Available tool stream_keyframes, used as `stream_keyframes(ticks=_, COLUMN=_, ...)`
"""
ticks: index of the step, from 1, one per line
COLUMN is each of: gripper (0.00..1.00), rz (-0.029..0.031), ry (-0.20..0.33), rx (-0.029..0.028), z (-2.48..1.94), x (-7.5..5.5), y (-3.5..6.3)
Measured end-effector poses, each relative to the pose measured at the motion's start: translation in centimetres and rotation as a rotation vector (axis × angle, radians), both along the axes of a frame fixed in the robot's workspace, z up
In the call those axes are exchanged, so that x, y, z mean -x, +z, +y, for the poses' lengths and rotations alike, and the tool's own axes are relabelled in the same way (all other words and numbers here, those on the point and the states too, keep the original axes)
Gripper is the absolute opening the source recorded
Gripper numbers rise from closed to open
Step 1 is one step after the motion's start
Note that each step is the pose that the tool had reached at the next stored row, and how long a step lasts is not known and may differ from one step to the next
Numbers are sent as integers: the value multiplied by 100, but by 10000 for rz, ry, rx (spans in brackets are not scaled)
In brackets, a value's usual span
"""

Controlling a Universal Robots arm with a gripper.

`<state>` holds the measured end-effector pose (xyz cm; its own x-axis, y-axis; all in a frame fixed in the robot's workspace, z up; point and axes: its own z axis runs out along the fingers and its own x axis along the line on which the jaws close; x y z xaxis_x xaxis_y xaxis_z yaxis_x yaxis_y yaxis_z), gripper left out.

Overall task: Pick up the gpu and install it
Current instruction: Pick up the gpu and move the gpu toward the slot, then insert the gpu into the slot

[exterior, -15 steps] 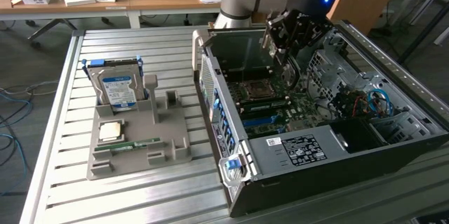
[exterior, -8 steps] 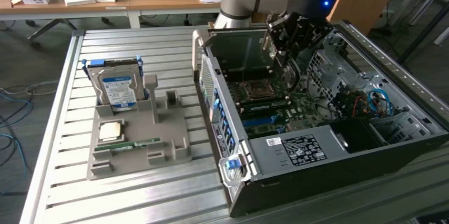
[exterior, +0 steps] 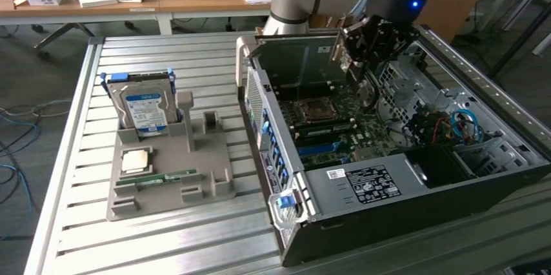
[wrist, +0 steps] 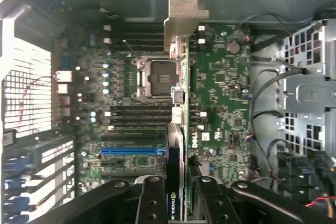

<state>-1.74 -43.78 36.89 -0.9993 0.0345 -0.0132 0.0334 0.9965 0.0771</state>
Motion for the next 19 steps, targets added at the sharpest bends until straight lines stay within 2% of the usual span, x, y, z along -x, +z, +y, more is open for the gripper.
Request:
stream_keyframes(ticks=8, gripper=26, rz=14, ry=1, rx=1, z=0, x=-224, y=-1)
stream_keyframes(ticks=19, gripper=26, rz=14, ry=0, rx=0, z=0, x=-231, y=-2)
